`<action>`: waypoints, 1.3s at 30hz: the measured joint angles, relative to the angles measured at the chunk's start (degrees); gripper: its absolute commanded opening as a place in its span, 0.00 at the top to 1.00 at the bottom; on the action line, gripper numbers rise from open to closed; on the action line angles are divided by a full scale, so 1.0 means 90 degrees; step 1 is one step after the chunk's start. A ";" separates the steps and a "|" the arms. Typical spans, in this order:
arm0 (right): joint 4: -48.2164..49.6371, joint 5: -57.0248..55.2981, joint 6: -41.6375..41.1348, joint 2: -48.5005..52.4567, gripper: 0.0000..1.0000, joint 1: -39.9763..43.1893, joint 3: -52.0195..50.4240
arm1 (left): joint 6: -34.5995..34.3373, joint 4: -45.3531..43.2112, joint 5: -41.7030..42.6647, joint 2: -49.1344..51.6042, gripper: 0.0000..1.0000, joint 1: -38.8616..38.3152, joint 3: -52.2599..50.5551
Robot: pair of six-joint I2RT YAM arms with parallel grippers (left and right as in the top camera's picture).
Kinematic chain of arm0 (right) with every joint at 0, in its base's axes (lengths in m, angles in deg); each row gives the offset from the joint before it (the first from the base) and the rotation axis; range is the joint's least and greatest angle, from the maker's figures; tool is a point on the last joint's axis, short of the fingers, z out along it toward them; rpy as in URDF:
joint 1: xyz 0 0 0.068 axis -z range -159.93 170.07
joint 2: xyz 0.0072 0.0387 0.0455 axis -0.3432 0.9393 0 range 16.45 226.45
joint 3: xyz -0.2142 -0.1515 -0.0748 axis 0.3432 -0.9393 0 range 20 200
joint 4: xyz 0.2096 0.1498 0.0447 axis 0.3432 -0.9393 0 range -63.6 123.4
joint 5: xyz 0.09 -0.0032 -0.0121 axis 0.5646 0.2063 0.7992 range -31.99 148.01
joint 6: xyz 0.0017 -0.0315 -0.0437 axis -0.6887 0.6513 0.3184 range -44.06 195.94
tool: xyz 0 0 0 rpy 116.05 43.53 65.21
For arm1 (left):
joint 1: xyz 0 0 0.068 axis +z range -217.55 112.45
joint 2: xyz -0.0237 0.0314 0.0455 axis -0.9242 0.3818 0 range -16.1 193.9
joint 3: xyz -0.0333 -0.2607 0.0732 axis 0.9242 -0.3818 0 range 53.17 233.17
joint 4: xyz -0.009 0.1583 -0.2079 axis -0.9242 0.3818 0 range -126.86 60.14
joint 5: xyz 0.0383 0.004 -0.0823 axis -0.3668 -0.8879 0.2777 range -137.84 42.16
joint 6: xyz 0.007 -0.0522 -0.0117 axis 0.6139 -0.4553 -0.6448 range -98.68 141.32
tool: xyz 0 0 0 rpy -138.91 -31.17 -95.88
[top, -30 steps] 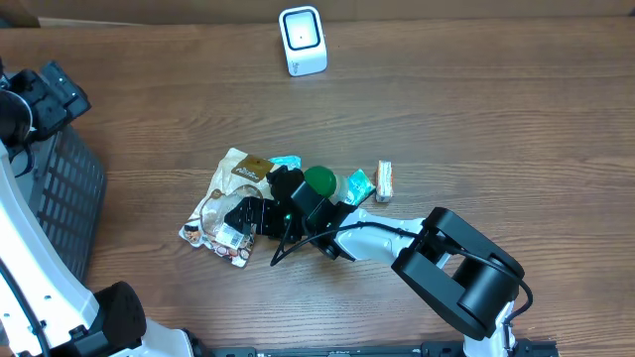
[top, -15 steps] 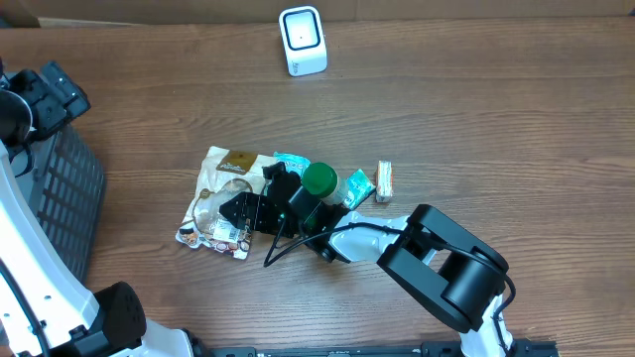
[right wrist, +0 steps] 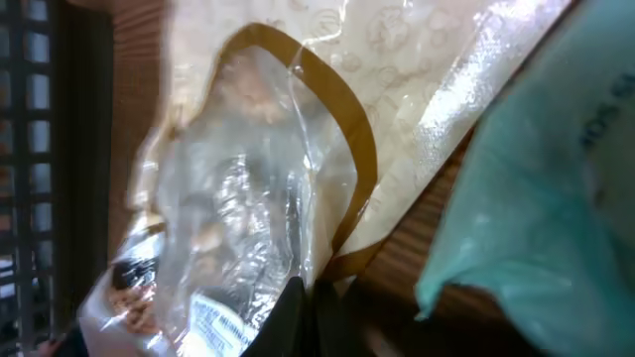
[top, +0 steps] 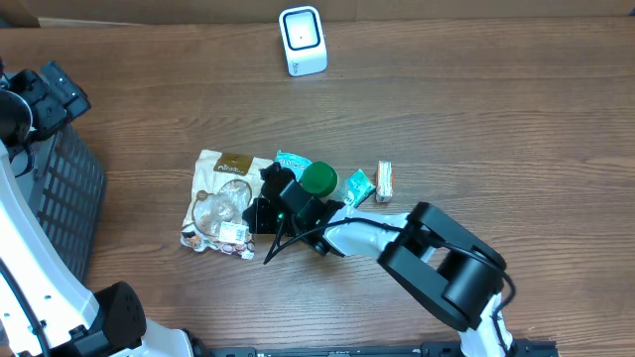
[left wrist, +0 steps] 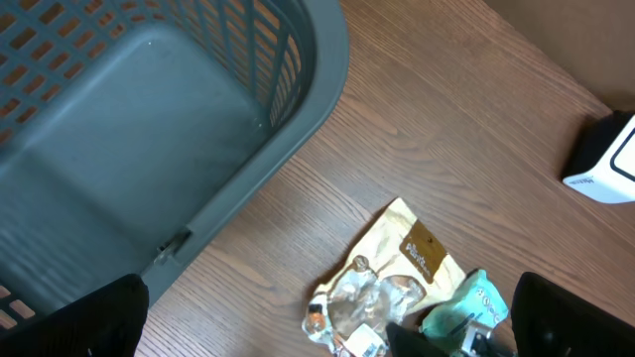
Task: Scan the item barcode
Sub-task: 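Lift the Pantree bag with the right gripper and move it right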
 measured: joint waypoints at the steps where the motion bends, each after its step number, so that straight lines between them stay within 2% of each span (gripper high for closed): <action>1: -0.0459 -0.0049 0.0206 -0.0160 0.96 0.0000 0.0092 | 0.0000 0.0002 0.0002 0.0000 0.00 0.0000 0.0000; 9: -0.2977 -0.0403 0.1372 -0.1705 0.96 0.0000 0.0918 | 0.0000 0.0002 0.0002 0.0000 0.00 0.0000 0.0000; 15: -0.3857 -0.0374 0.1904 -0.3058 0.96 0.0024 0.1061 | 0.0000 0.0002 0.0002 0.0000 0.00 0.0000 0.0000; 18: -0.4362 -0.0228 0.1991 -0.3614 0.96 0.0330 0.1061 | 0.0000 0.0002 0.0000 0.0000 0.00 0.0000 0.0000; 23: -0.5064 0.0437 0.2280 -0.4483 0.96 0.1421 0.1064 | 0.0000 0.0002 0.0002 0.0000 0.00 0.0000 0.0000; 27: -0.6037 0.1078 0.2555 -0.4962 0.96 0.2654 0.1081 | 0.0000 0.0002 0.0002 0.0000 0.00 0.0000 0.0000; 31: -0.6914 0.1324 0.2749 -0.4962 0.96 0.3929 0.1098 | 0.0000 0.0002 0.0002 0.0000 0.00 0.0000 0.0000; 35: -0.7116 0.1404 0.2980 -0.4874 0.96 0.5399 0.0896 | 0.0000 0.0002 0.0002 0.0000 0.00 0.0000 0.0000; 39: -0.7062 0.1600 0.3274 -0.4612 0.96 0.6169 0.0578 | 0.0000 0.0002 0.0000 0.0000 0.00 0.0000 0.0000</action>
